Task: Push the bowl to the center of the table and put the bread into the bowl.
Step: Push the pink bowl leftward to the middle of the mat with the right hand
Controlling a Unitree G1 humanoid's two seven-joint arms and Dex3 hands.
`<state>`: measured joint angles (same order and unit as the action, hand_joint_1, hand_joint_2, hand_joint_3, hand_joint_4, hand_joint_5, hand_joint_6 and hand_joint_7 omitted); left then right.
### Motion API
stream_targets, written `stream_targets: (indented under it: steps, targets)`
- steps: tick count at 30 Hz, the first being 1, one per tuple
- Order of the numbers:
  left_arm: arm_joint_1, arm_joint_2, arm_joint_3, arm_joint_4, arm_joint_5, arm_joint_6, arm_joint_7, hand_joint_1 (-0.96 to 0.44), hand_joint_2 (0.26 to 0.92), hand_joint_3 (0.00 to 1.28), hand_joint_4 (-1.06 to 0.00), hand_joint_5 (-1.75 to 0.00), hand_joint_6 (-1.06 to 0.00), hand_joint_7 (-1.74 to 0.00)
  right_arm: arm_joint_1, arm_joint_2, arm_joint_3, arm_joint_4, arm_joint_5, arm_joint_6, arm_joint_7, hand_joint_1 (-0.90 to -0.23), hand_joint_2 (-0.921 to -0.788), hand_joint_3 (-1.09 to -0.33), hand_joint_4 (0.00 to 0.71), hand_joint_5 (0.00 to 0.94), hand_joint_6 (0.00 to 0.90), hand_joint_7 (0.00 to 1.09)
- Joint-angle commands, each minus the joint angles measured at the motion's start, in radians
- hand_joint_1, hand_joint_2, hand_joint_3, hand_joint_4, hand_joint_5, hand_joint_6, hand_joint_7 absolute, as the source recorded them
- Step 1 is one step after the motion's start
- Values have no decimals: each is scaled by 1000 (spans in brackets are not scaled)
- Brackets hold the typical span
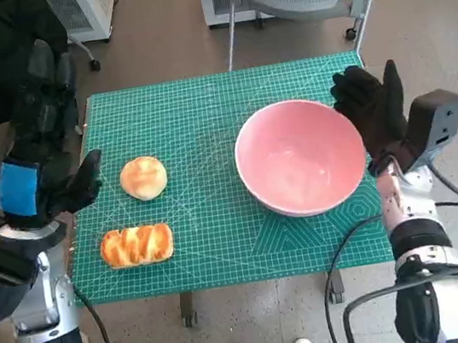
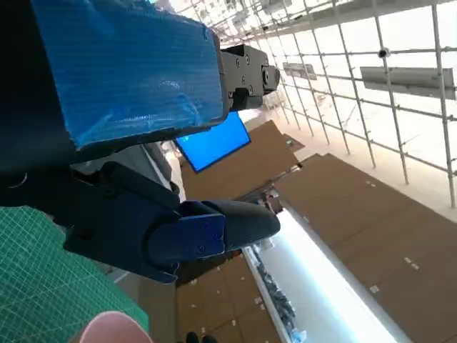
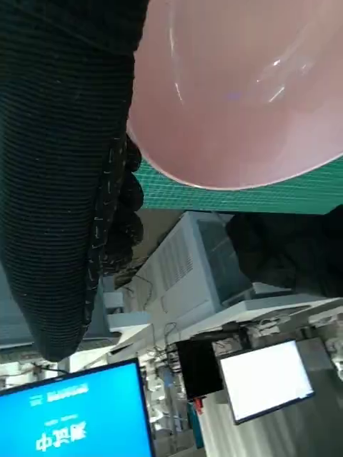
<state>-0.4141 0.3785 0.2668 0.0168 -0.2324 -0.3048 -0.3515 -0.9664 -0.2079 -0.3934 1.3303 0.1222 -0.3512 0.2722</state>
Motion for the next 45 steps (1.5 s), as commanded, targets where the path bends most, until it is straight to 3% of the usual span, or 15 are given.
stream_targets:
  steps: [1,13,20,36,45]
  targets:
    - [17,10,11,-22,-24,4,-7,-639,921,497,1,1,1,-69,13,20,-2,14,0,13,4,-701,-921,-982,331,10,368,33]
    - [41,12,21,-54,-50,32,-7,-643,921,475,1,1,-2,-83,8,44,-2,13,2,9,4,-693,-921,-978,336,6,385,37]
    - [58,14,27,-76,-57,49,-4,-644,921,465,1,1,1,-95,3,71,-2,13,4,8,2,-664,-921,-988,339,6,375,29]
    - [88,22,42,-88,-33,37,5,-646,921,451,1,1,1,-101,-20,124,5,12,-1,-1,-3,-666,-921,-979,321,1,364,19]
    - [105,25,51,-97,-27,31,13,-648,921,445,1,1,1,-94,-37,159,14,13,-10,-1,-10,-741,-921,-950,316,3,353,13]
